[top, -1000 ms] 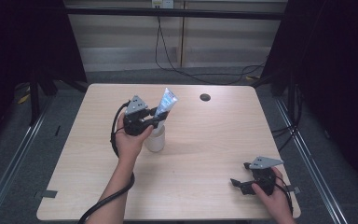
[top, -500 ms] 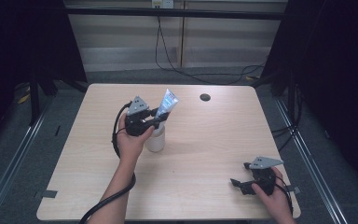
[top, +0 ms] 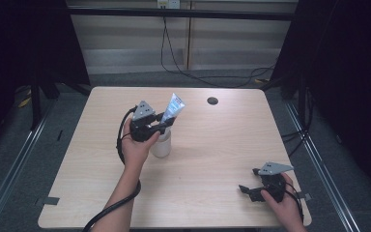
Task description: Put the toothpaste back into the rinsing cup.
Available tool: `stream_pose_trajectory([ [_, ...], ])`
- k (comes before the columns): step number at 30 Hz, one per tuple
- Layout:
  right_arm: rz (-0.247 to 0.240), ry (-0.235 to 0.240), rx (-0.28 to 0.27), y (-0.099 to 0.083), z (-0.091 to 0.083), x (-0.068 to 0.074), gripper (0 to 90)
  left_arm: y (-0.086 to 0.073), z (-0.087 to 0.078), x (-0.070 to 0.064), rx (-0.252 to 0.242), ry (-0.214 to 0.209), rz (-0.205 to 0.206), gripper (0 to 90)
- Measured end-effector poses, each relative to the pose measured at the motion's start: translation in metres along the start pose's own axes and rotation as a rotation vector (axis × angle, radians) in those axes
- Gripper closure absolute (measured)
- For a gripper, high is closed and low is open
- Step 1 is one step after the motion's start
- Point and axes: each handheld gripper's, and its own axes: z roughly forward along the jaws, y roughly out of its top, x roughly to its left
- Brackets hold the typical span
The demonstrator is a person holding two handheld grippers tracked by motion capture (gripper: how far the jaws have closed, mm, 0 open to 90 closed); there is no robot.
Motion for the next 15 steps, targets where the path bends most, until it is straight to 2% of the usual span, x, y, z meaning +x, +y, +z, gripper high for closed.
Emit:
stream_pose_trajectory([
  [9, 0.0, 0.002, 0.001, 0.0, 0.0, 0.0002, 13.6, -0.0063, -0.0005, 0.0022, -0.004, 0.013, -0.022, 63.6],
  [15, 0.0, 0.002, 0.001, 0.0, 0.0, 0.0003, 13.6, -0.0092, -0.0022, 0.0033, 0.002, 0.025, -0.02, 63.2],
])
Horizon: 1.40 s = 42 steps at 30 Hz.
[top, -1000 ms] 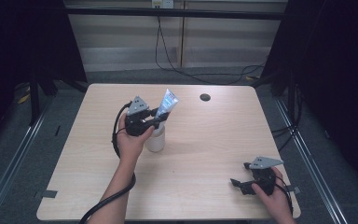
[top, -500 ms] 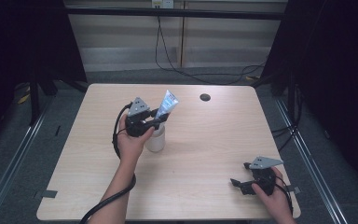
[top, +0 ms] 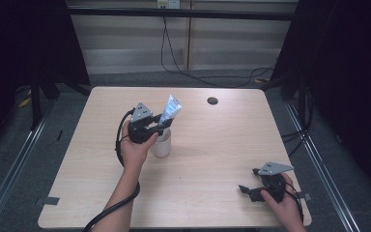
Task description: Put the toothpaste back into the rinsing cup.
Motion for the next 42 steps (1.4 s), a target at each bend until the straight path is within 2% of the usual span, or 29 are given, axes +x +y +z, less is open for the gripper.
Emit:
stream_pose_trajectory([
  [13, 0.0, 0.001, 0.001, 0.0, 0.0, 0.0, 13.6, -0.006, 0.0, -0.001, 0.022, 0.015, 0.012, 62.8],
  [42, -0.001, 0.001, 0.0, 0.0, 0.0, 0.0, 13.6, -0.014, -0.004, -0.001, 0.062, 0.021, 0.009, 61.7],
])
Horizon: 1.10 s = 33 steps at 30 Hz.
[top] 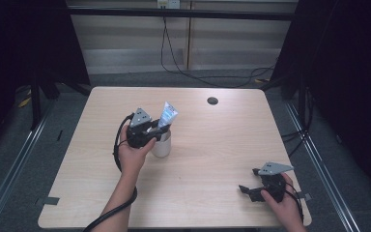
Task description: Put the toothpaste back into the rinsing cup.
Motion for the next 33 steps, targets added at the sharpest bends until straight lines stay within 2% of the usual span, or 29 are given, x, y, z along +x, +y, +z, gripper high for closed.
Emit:
stream_pose_trajectory([
  [23, 0.002, -0.002, 0.0, 0.0, 0.0, 0.0, 13.6, -0.009, -0.001, 0.0, 0.029, 0.009, 0.001, 60.8],
  [33, 0.001, -0.001, -0.001, 0.0, 0.0, 0.0, 13.5, -0.011, -0.001, 0.001, 0.057, -0.002, 0.006, 59.8],
])
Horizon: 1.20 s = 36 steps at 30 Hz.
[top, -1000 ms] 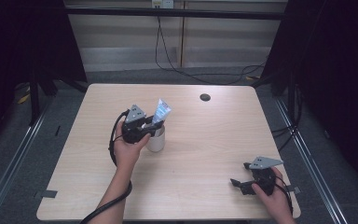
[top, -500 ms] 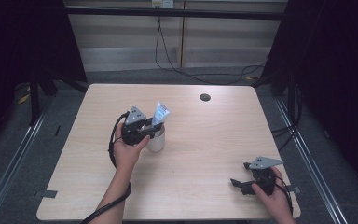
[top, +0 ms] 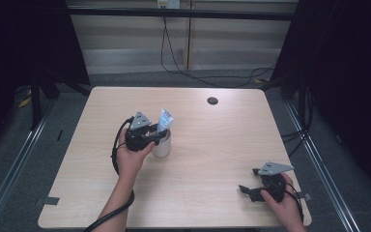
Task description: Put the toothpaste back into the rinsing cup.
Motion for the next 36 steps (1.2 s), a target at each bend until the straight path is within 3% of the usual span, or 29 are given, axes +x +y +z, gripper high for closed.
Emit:
stream_pose_trajectory([
  [28, 0.001, 0.0, 0.001, 0.0, 0.0, 0.0, 13.5, -0.004, 0.001, 0.0, 0.04, -0.017, -0.005, 54.2],
  [31, 0.001, -0.001, 0.001, 0.0, 0.0, 0.0, 13.5, -0.003, -0.002, 0.001, -0.01, -0.02, -0.027, 50.6],
  [33, 0.0, 0.0, 0.0, 0.0, 0.0, 0.0, 13.5, 0.0, -0.008, 0.003, -0.067, -0.045, -0.061, 57.6],
  [36, 0.0, 0.0, 0.0, 0.0, 0.0, 0.0, 13.5, 0.008, -0.011, 0.003, -0.053, -0.035, -0.05, 49.6],
])
